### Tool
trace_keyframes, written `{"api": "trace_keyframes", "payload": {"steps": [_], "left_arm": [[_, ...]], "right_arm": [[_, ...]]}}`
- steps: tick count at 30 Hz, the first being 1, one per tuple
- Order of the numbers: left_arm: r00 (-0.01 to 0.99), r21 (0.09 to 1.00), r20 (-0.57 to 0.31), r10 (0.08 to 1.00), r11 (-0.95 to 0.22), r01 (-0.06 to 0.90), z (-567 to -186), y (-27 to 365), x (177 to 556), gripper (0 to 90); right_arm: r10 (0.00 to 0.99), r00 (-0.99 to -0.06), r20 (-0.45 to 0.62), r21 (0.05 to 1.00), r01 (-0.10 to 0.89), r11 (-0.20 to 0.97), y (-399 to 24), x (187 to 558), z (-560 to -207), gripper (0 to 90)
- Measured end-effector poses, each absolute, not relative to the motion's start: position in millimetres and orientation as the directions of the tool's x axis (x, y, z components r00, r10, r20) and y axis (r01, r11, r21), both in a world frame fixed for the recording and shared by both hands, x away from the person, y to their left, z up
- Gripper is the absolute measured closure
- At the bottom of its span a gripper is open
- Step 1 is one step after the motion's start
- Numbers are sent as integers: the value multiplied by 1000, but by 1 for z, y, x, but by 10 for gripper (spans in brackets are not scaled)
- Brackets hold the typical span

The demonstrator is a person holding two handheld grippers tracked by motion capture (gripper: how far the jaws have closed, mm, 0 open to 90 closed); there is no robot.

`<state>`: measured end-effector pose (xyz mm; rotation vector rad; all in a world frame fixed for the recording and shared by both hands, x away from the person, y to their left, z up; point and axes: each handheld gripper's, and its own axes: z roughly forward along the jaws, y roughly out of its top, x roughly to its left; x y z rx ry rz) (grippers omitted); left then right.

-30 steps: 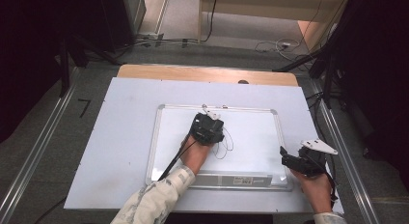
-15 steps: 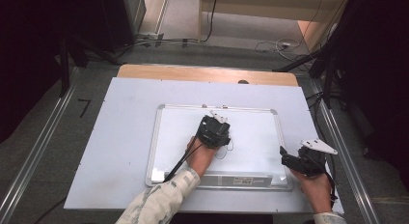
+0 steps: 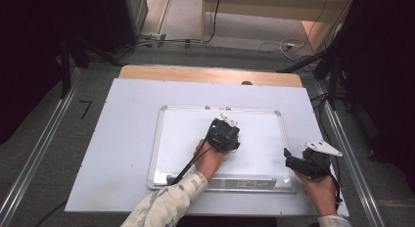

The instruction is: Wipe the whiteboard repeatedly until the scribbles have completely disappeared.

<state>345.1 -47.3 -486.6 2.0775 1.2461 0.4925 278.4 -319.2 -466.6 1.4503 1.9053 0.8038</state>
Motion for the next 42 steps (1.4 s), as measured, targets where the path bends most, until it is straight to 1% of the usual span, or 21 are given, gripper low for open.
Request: {"api": "trace_keyframes", "payload": {"steps": [19, 23, 34, 39, 42], "left_arm": [[538, 693, -33, 842, -369, 620, -487, -68, 340, 402], [546, 692, -23, 837, -381, 613, -487, -69, 340, 402], [556, 691, -17, 831, -392, 607, -487, -63, 345, 403], [547, 683, -23, 837, -386, 620, -486, -51, 352, 404], [521, 682, -29, 853, -364, 634, -486, -40, 357, 404]], "right_arm": [[970, -218, -104, 769, 602, 218, -319, 279, -466, 148], [970, -219, -103, 768, 602, 218, -319, 279, -467, 149], [972, -211, -105, 769, 602, 214, -323, 276, -467, 148], [973, -208, -102, 770, 602, 210, -324, 275, -466, 149], [972, -209, -104, 768, 605, 212, -324, 275, -467, 149]]}}
